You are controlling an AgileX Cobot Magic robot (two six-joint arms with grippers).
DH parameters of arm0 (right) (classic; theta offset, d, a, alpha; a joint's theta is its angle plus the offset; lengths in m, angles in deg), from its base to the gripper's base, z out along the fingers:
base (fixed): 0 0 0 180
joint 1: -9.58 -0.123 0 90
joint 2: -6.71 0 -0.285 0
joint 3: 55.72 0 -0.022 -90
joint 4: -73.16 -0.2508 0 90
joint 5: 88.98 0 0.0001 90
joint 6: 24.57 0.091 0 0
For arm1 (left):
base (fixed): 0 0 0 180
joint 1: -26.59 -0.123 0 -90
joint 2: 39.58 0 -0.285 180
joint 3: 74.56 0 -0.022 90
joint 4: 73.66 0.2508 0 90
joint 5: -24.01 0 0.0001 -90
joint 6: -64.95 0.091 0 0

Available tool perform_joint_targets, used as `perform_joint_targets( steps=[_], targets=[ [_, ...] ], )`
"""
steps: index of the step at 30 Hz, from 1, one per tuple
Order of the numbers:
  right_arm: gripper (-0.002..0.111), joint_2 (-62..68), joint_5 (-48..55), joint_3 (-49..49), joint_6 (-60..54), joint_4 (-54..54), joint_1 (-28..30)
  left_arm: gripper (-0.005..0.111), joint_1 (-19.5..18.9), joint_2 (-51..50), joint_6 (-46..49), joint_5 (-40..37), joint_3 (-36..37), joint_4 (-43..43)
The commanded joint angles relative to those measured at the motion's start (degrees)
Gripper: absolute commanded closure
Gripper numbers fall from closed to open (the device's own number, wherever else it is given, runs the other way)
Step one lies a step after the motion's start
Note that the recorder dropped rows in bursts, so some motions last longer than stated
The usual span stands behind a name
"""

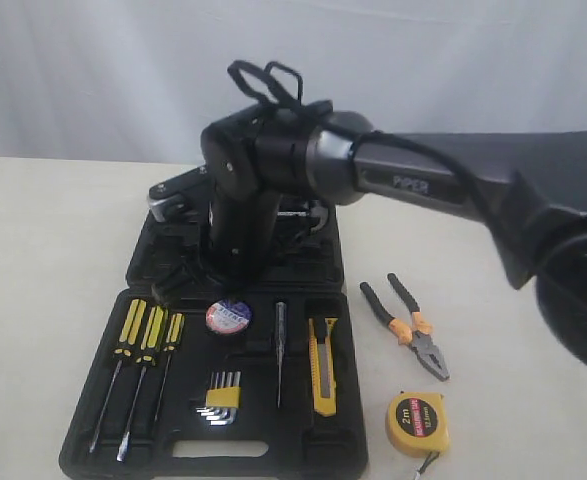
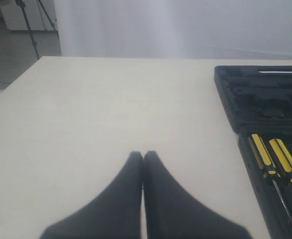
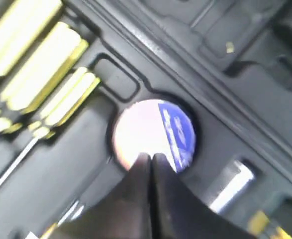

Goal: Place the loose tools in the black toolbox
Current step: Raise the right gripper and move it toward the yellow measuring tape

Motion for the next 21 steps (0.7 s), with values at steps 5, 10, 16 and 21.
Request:
perform_joint_targets(
  steps=[5,10,16,21],
  targets=[
    [0.109,-10.6,9.5,0.0,-2.9,1.5,0.3,0.107,0.3,0.1,-0.1,0.6,0.1,-0.6],
    [0.109,-15.2,14.6,0.4,-2.9,1.5,0.7,0.107,0.3,0.1,-0.1,0.6,0.1,-0.6],
    [0.109,-23.5,12.7,10.1,-2.6,2.5,2.3,0.107,0.3,0.1,-0.1,0.6,0.1,-0.6],
    [0.109,-32.5,6.3,24.0,-1.8,2.6,7.8,0.107,0.3,0.1,-0.1,0.6,0.1,-0.6]
  ],
)
